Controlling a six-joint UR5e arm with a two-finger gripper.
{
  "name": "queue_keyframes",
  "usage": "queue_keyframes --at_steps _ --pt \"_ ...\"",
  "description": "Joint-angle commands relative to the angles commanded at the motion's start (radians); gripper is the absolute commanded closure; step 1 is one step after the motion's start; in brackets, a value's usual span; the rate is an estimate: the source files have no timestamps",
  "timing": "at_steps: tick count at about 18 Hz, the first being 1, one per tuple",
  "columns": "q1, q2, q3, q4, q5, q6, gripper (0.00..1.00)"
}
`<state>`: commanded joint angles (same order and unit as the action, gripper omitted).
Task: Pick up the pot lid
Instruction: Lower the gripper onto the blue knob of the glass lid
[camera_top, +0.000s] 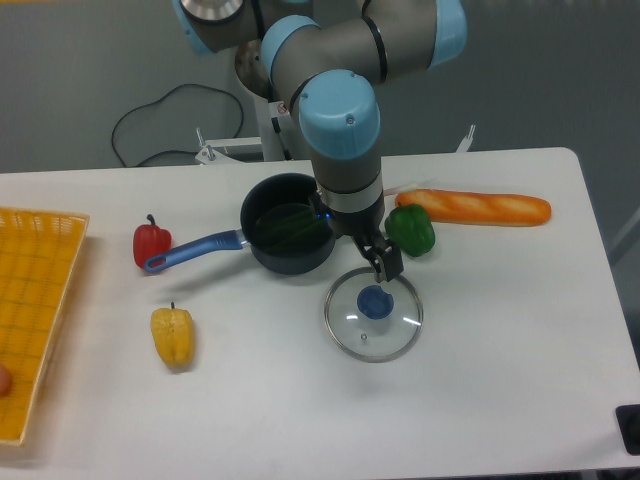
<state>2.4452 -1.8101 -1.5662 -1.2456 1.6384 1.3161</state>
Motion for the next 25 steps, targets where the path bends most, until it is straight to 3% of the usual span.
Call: queue_keyframes --at_steps 8,13,21,25 --pt "0.0 -0.015 -0.027 0.003 -0.054 0.0 0.0" --pt "-0.003 -0.026 -0.097 0.075 -0.058 -0.005 0.0" --pt "-0.005 -0.103 -0.097 0.144 -0.098 -0.028 0.0" --pt "0.021 -0.124 -0.098 0.143 -0.094 -0.067 0.0"
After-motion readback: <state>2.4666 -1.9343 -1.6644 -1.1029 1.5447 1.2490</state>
